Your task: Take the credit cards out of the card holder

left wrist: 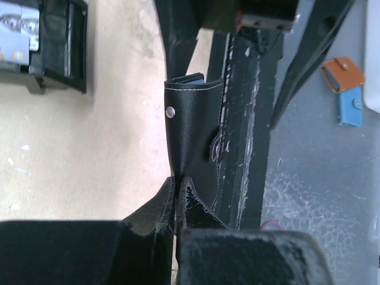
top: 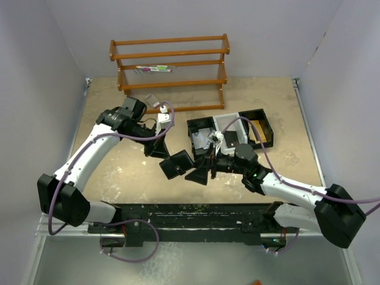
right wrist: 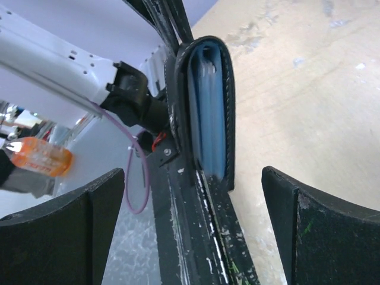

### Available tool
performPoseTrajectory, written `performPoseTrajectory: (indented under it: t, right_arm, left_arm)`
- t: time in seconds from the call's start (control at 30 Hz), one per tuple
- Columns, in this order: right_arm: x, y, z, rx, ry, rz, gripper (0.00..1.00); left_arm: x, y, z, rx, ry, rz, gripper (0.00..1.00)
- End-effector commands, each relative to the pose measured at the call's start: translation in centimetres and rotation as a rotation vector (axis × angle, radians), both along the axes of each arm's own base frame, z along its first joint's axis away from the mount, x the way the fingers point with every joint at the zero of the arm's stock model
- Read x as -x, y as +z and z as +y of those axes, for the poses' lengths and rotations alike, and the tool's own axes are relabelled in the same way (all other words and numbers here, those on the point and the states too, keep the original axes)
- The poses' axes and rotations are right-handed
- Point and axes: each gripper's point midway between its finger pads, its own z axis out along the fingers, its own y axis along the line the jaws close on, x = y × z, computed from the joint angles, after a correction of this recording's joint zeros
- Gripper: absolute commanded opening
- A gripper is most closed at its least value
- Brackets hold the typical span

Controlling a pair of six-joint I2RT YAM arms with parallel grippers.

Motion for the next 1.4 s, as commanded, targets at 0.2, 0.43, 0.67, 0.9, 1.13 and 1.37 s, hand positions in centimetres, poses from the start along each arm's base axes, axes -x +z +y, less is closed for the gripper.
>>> performPoseTrajectory:
  t: [0.2, 0.43, 0.67, 0.9, 1.13, 1.37]
  right_arm:
    - [0.9, 9.3, 2.4, -0.247, 0.168, -0.128, 0.85]
    - [1.4, 10.9, 3.0, -0.308, 0.229, -0.095, 0.00]
    - [3.0, 12.7, 2.5, -0.244, 0.316, -0.149, 0.00]
    - [4.5, 13.1, 3.4, -0.098, 0.454, -0.196, 0.00]
    - [3.8, 15.2, 4.6, -0.066, 0.480, -0.254, 0.00]
    - [0.0, 15.6, 6.4, 0.034, 0.357, -0.254, 0.31]
  left_arm:
    - [2.5, 6.6, -1.5, 0.189, -0.048, 0.007, 0.00]
    - [4.0, 7.7, -1.2, 0.215, -0.030, 0.015, 0.00]
    - [5.9, 7.6, -0.4, 0.209, 0.000, 0.028, 0.98]
    - [7.8, 8.5, -0.3, 0.267, -0.049, 0.077, 0.85]
    - [8.7, 9.4, -0.3, 0.301, -0.093, 0.071, 0.22]
    - [7.9, 9.5, 0.0, 0.261, -0.037, 0.019, 0.00]
